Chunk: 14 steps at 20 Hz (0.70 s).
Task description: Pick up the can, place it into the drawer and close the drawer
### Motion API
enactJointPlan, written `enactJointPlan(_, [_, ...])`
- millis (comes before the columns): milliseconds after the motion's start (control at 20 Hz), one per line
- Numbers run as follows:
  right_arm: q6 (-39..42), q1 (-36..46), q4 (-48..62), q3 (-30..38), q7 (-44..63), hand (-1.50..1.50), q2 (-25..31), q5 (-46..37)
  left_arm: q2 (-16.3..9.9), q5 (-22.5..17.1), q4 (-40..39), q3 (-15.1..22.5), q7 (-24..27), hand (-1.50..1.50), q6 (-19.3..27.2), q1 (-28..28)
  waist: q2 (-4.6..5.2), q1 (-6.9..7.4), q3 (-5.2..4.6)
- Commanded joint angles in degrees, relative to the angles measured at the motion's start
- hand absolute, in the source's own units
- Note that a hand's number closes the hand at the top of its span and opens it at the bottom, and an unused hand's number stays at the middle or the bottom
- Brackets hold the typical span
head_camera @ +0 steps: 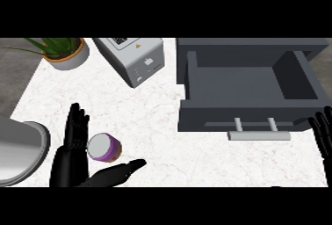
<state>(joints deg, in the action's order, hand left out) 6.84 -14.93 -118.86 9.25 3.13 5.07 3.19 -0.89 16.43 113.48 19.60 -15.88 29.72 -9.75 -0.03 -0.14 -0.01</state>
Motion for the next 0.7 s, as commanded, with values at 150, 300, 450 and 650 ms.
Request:
enactJointPlan(150, [1.02, -2.62, -2.62, -0.64, -0.63, -1.5, -2.28, -0.02, -0.28, -7.48, -5.57, -4.0, 11.69, -1.5, -1.33, -3.52, -0.04, 0.03, -0.02])
enactJointPlan(300, [1.9, -3.29, -2.0, 0.75, -1.96, -1.5, -2.21, -0.35, -1.82, -7.76, -6.0, -6.62, 7.59, -1.5, -2.27, -0.88, -0.03, 0.01, 0.0])
enactJointPlan(450, [0.95, 0.32, -0.39, 0.14, -0.48, -1.5, -2.43, -1.46, 0.82, -3.0, -6.49, -1.14, 10.27, -1.5, 2.07, -4.52, -0.03, 0.18, 0.01])
enactJointPlan(650, [2.03, 3.54, 3.75, 3.71, -0.3, -1.5, -0.23, 0.52, 0.58, -10.29, -15.16, -8.15, 18.14, -1.5, -1.46, -1.61, 0.02, 0.14, -0.01])
